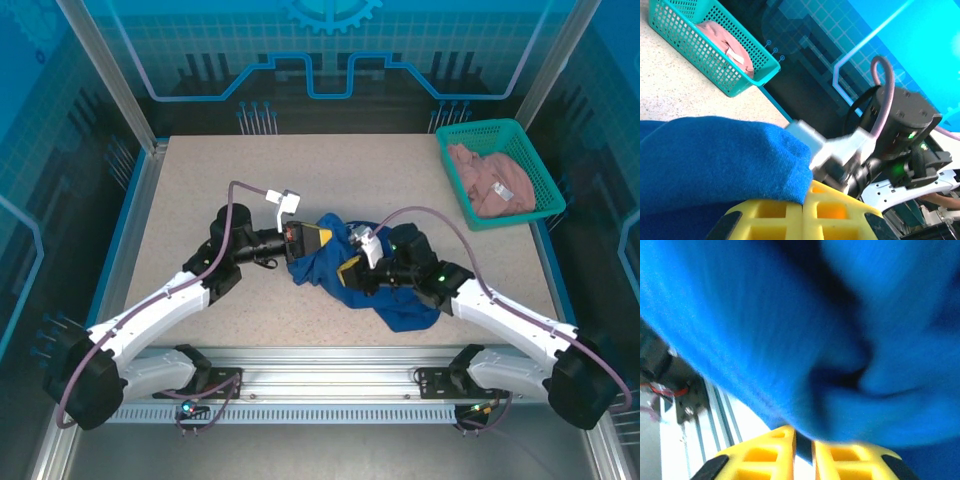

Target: Fold the inside-out t-shirt

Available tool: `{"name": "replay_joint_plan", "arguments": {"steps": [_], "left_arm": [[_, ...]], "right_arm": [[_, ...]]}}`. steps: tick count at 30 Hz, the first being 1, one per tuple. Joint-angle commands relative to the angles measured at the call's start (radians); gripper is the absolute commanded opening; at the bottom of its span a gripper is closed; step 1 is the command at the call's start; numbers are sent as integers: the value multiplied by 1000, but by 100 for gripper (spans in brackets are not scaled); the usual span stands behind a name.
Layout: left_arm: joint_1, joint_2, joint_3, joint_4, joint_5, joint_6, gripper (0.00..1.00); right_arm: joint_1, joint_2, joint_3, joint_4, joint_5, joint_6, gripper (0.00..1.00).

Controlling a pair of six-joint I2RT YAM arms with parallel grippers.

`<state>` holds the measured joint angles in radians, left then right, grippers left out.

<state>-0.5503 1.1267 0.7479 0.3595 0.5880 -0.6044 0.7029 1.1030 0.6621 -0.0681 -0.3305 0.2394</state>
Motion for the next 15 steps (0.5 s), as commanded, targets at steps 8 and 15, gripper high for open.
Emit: {"name": "replay_joint_plan", "arguments": {"steps": [8,15], "left_arm": [[20,-70,-91,112,18,98,0],[21,-85,-137,121,69,208,0]], "right_arm": [[-30,-117,-81,70,54,-39,13],[-230,-158,-48,71,-155,-16,33]]}}
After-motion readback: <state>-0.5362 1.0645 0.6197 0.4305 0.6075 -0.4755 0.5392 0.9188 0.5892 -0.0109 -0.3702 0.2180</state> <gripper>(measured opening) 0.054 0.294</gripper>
